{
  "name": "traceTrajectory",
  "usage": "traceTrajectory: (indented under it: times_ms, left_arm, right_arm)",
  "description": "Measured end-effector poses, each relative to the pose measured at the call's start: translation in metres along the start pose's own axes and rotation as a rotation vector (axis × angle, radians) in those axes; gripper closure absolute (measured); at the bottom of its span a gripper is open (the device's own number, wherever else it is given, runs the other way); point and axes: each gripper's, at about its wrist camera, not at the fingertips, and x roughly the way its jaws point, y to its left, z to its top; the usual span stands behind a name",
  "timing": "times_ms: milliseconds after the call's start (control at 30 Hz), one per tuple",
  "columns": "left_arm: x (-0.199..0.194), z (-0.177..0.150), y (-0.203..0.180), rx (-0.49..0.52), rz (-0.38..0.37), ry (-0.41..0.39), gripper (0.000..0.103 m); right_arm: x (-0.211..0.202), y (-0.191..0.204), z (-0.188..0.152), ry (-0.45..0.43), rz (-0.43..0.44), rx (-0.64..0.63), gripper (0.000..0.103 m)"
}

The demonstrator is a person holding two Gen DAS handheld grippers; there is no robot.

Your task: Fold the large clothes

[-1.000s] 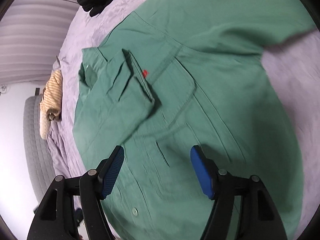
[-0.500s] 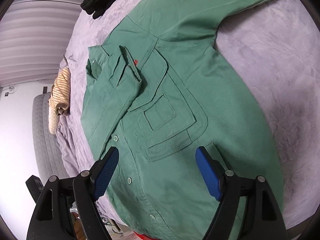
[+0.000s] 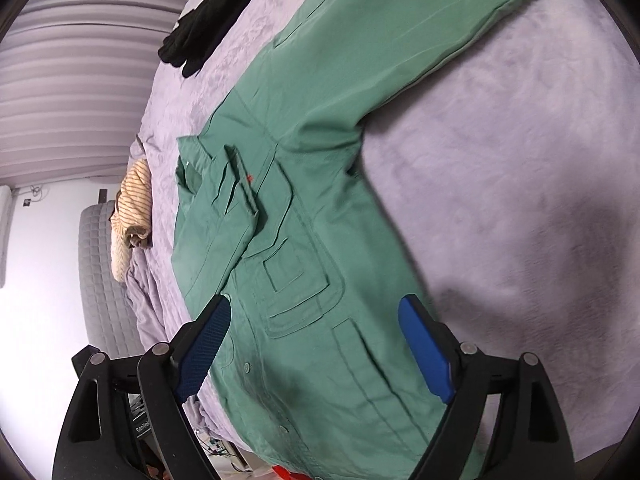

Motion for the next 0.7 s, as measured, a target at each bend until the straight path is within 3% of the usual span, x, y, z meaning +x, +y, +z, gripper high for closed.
traceTrajectory:
  times_ms: [233, 267, 500, 700]
  left_arm:
    - [0.015, 0.005, -0.037, 0.049, -0.011, 0.023, 0.000]
    - [0.017, 0.006, -0.040, 0.055, -0.012, 0.025, 0.000]
    - [0.031, 0.016, -0.064, 0.090, -0.021, 0.031, 0.000]
    - [0.041, 0.029, -0.079, 0.105, -0.030, 0.022, 0.000]
  right_arm:
    - [-0.019, -0.026, 0.013, -0.037, 0.019, 0.021, 0.012]
    - [-0.021, -0.029, 0.014, -0.040, 0.023, 0.024, 0.000]
    - [-0.030, -0.050, 0.029, -0.068, 0.041, 0.041, 0.000]
    - [-0.059, -0.081, 0.073, -0.185, 0.026, 0.108, 0.000]
